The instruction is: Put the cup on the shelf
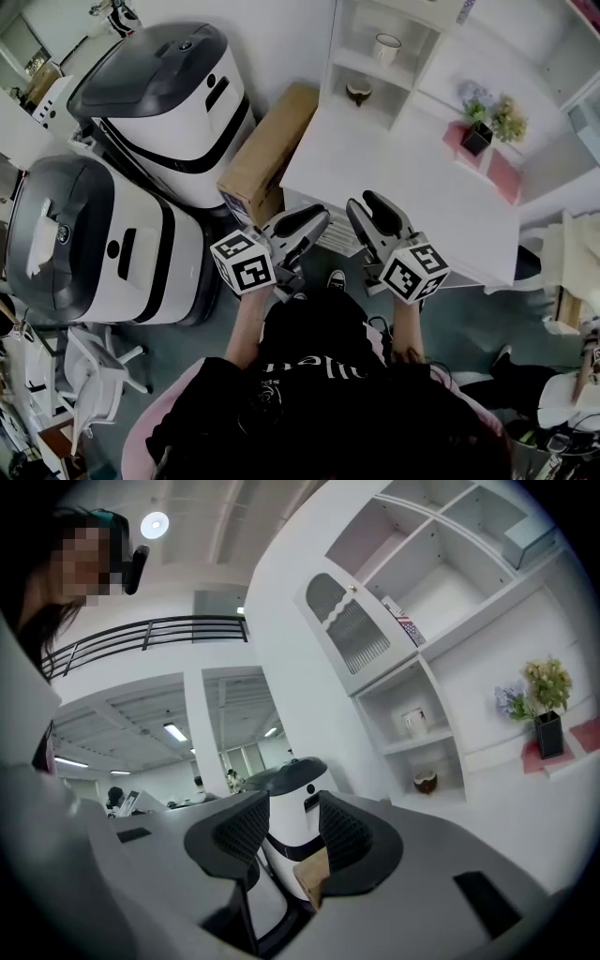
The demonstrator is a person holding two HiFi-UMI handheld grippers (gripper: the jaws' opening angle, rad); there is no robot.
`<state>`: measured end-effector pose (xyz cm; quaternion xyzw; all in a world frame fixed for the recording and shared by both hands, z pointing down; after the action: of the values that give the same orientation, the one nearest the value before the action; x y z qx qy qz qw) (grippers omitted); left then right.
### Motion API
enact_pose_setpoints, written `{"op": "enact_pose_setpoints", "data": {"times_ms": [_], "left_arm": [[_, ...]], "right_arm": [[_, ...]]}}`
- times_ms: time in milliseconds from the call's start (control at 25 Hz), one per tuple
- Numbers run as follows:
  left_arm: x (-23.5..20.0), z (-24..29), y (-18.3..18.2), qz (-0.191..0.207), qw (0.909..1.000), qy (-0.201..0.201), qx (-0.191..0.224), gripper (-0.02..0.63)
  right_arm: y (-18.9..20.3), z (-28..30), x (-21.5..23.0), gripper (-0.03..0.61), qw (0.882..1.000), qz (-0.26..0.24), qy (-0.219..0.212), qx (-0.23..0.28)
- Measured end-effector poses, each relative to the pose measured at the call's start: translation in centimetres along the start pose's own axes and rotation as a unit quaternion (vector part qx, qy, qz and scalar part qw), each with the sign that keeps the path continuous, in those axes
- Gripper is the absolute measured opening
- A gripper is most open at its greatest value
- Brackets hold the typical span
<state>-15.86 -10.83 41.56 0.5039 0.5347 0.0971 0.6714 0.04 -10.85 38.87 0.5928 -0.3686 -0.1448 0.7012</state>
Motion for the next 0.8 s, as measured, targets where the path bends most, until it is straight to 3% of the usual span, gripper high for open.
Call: {"op": "enact_pose_setpoints", "data": {"times_ms": [480,800], "left_arm": [[4.0,-0.7,1.1,0.014,0.9997,0.022,0.002,0.061],[9.8,-0.1,5.7,0.017,0.9991,0.031,-0.025,0.061]], "right_arm": [[-0.1,-4.5,-2.6,0.145,1.0,-0.029,0.01,-0.001],[1.1,-12.7,-4.2,0.113,0.999,-0.029,0.029,0.0]]}}
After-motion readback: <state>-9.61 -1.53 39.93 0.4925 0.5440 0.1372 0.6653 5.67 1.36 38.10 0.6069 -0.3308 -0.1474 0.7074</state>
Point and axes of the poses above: the fingertips, and each gripper's own axes: z forward along the fingers, x to its right, y out of its underside, the point moved 6 cm from there along -z, backward along the fingers, and after that the axes turned 7 degrees about -y, right-handed, at the moved point
